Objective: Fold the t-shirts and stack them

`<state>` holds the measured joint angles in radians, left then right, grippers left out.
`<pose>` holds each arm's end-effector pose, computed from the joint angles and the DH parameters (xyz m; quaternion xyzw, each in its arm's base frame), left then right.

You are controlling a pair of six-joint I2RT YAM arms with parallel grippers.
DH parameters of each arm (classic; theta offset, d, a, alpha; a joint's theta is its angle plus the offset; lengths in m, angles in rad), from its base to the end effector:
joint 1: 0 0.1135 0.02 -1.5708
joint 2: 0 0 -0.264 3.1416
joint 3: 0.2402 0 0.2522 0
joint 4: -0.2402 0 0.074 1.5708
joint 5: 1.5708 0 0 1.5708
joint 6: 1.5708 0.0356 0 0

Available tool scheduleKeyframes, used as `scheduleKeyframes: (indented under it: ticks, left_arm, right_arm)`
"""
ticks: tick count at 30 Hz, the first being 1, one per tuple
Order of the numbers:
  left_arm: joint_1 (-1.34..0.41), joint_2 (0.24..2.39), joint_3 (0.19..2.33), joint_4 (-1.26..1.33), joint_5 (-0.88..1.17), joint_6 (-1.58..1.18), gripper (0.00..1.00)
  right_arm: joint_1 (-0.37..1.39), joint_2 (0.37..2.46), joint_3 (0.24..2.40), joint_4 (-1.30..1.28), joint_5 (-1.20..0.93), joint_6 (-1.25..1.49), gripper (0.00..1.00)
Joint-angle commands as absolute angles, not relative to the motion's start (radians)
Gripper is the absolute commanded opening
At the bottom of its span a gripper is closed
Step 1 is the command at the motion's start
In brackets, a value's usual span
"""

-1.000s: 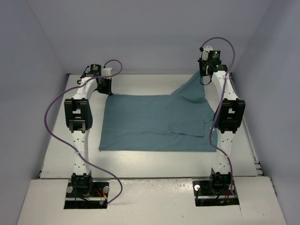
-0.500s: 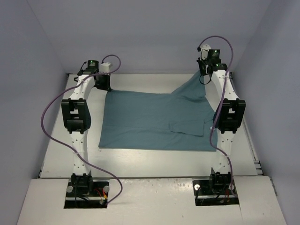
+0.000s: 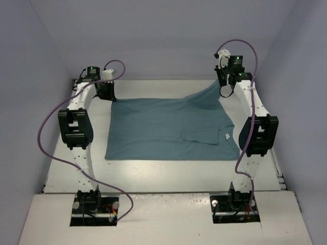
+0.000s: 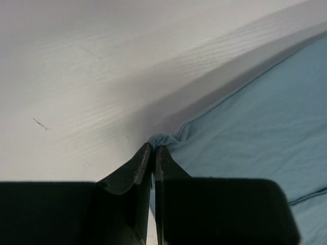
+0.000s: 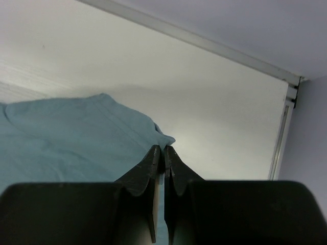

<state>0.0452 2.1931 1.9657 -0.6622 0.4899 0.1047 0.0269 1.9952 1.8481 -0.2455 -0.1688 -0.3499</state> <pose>0.4927 0.0055 0.2494 0.1082 0.9116 -0.2037 0.3403 0.4803 0.0189 0.3358 -0.2012 0.8051 -0.0198 0.5577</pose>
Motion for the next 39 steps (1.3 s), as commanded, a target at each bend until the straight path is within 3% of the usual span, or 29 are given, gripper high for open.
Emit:
scheduleKeyframes:
  ticks: [1,8,25,39]
  left_arm:
    - [0.052,2.05,1.899,-0.615,0.502,0.108,0.0]
    - [0.052,1.941,1.73,-0.51,0.522,0.054,0.0]
    - [0.052,1.836,1.556,-0.459,0.37,-0.019,0.0]
    - [0.04,1.749,1.407,-0.359,0.37,-0.006,0.0]
  right_arm:
    - [0.023,1.881,1.779,-0.196,-0.17,-0.353,0.03]
    - [0.023,1.791,1.641,-0.18,-0.16,-0.322,0.0]
    - [0.023,1.567,1.361,-0.132,-0.114,-0.239,0.0]
    - [0.023,1.384,1.163,-0.076,-0.035,-0.12,0.0]
